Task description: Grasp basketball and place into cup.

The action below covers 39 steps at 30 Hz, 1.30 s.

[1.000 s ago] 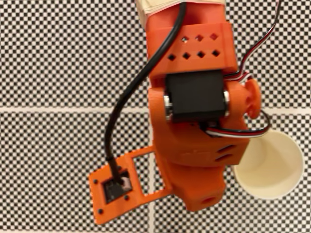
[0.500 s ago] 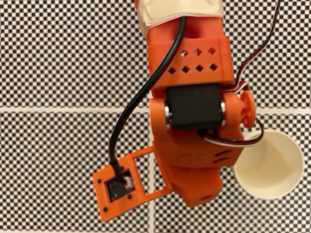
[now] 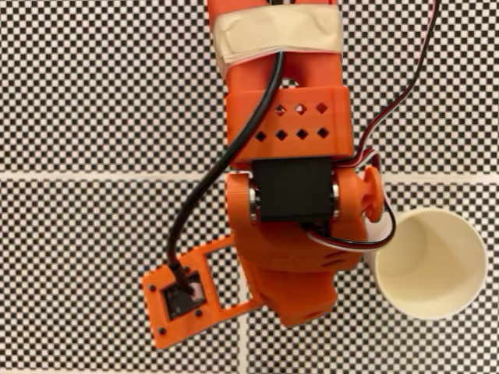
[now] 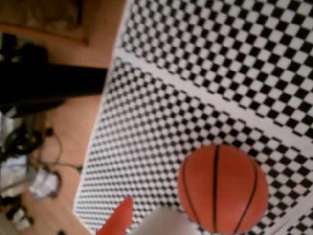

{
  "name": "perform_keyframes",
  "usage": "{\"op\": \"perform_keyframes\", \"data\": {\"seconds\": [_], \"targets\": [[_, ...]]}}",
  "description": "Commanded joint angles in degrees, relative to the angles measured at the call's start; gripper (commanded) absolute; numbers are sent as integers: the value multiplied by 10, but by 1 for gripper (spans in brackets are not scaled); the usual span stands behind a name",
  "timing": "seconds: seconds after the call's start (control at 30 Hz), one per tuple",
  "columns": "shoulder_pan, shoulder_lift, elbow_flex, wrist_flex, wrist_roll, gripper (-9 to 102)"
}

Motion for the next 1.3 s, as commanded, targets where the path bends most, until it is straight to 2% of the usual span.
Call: {"op": "perform_keyframes", "data": {"seconds": [0.0,1.27], "targets": [[4,1,-24,-4,-4,62],[-28,-86,-65,-5,-17,61]]}}
